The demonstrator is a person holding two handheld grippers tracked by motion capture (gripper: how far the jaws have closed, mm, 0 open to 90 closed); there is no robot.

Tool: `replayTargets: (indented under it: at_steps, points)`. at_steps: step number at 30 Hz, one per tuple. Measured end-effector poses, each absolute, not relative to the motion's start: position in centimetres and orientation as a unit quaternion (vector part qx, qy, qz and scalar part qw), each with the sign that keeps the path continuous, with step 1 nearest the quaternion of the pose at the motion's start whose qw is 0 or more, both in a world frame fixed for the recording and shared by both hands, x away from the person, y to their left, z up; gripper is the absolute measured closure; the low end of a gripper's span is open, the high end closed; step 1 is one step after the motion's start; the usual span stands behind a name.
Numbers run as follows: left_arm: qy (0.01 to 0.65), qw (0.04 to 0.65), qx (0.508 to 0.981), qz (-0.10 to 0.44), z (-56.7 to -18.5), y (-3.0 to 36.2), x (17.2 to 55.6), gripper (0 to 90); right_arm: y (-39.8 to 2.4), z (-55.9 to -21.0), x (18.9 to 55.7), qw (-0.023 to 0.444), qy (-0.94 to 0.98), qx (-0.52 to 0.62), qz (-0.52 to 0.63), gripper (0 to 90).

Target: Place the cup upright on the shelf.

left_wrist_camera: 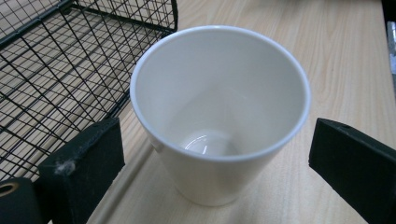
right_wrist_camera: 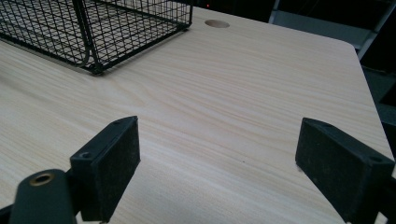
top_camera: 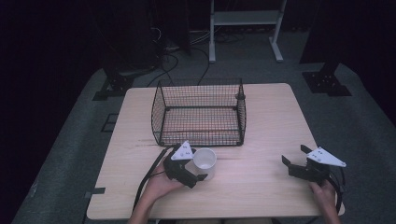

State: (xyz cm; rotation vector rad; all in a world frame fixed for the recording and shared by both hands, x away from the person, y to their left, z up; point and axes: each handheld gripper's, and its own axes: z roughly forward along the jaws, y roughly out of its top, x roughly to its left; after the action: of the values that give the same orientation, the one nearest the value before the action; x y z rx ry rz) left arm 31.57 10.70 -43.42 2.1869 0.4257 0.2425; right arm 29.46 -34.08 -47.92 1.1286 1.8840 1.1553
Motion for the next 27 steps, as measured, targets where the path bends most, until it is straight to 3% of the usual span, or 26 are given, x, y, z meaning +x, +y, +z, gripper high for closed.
replayTargets:
  at_steps: [16,23,27]
  points:
    - [0.166,0.413,0.892,0.074,-44.0,9.0,32.8,6.6,-34.1,-47.9,29.5,0.323,0.717,0.432,0.442,13.1]
    - [0.158,0.407,0.896,0.076,-44.0,8.9,32.9,18.6,-34.1,-47.9,29.5,0.324,0.717,0.431,0.441,13.1]
    - [0.156,0.407,0.897,0.073,-43.9,9.0,33.0,20.5,-34.1,-47.9,29.5,0.324,0.717,0.431,0.441,13.1]
